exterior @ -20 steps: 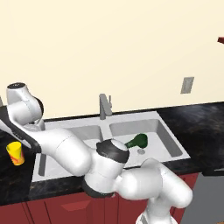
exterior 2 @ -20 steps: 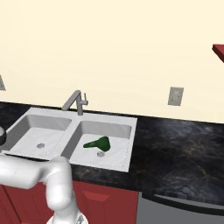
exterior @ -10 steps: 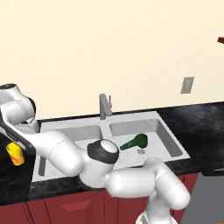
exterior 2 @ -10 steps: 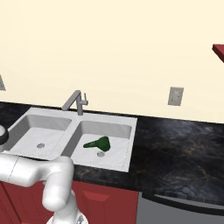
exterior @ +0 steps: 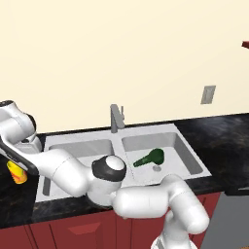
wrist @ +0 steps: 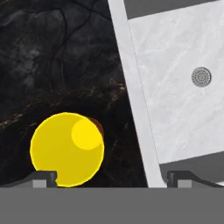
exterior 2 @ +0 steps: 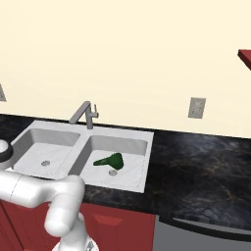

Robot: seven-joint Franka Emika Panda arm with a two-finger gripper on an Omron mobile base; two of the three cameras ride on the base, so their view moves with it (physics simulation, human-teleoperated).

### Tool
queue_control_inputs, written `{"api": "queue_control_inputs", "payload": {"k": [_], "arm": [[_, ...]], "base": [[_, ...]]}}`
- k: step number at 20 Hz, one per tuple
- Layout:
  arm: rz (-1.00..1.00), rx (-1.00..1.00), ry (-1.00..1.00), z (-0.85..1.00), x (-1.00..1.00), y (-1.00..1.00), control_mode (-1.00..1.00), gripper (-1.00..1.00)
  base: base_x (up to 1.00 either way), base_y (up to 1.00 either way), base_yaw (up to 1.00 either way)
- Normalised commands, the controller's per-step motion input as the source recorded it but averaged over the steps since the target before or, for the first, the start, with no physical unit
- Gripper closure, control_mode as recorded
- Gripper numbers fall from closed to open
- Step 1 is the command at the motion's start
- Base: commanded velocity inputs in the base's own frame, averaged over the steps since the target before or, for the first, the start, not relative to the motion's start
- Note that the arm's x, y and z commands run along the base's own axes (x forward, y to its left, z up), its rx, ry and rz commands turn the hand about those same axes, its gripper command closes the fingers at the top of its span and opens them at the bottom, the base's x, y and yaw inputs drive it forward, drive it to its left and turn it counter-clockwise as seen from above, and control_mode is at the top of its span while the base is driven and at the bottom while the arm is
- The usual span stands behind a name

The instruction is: Move any existing items from the left basin to the right basin for drying. Then move the cup from the counter to the left basin of the sink for washing.

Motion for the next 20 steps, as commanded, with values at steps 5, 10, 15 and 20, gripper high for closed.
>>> {"api": "queue_control_inputs", "payload": {"k": [5, 10, 15, 20], "arm": [[0.05, 0.0, 0.0, -0.11, 0.0, 0.0, -1.0, -1.0], [0.05, 0.0, 0.0, -0.11, 0.0, 0.0, -1.0, -1.0], [0.04, 0.0, 0.0, -0.02, 0.0, 0.0, -1.0, -1.0], [0.01, 0.0, 0.0, -0.04, 0.0, 0.0, -1.0, -1.0]], "base": [[0.0, 0.0, 0.0], [0.0, 0.0, 0.0], [0.0, 0.0, 0.0], [0.0, 0.0, 0.0]]}}
